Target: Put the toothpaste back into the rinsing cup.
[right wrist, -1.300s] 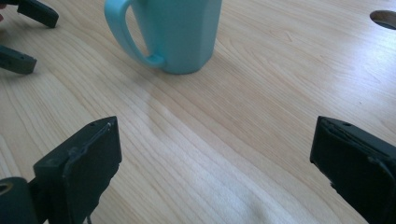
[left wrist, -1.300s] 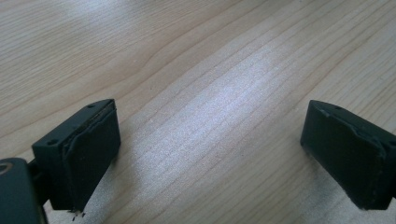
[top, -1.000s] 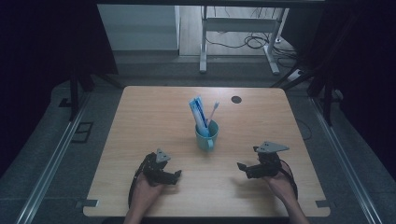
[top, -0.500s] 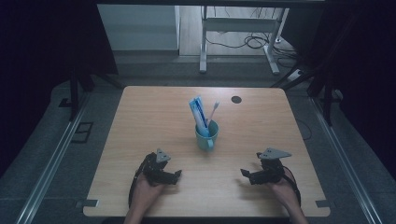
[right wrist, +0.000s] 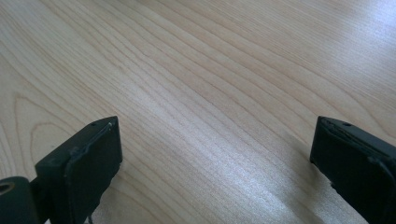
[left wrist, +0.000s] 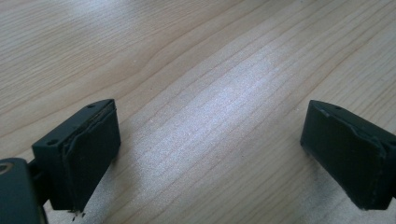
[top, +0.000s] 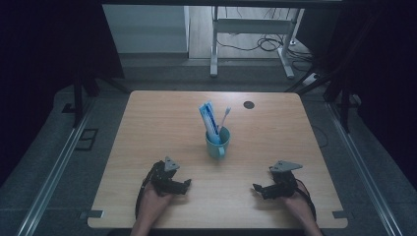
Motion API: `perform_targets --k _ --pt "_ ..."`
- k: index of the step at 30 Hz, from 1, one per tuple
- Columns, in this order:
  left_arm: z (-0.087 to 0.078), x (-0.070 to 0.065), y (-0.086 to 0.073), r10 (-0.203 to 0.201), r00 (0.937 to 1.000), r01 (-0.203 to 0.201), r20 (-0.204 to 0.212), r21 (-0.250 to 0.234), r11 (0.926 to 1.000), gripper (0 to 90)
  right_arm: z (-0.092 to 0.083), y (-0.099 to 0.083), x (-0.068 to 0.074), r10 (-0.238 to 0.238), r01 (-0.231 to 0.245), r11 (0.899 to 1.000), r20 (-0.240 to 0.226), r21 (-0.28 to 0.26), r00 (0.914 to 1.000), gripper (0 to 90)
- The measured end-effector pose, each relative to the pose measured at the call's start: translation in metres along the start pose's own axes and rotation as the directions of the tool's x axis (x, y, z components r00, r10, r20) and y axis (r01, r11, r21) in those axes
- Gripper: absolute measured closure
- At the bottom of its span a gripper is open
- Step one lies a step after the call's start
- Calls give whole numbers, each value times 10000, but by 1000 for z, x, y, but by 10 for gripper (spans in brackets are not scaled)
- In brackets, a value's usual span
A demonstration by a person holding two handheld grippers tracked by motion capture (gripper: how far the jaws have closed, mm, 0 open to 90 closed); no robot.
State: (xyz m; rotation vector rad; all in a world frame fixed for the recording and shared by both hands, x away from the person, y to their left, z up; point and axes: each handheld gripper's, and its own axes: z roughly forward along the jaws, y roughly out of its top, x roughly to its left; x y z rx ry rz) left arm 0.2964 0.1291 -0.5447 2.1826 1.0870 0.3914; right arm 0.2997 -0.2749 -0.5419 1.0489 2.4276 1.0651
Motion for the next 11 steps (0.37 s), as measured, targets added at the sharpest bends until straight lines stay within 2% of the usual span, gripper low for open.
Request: perform_targets --k 3,11 --pt "0 0 0 -2 10000 2 1 -3 10000 50 2 0 2 -200 196 9994 134 299 9997 25" --pt "0 0 0 2 10000 -2 2 1 10000 49 2 0 4 -160 153 9993 229 328 9996 22"
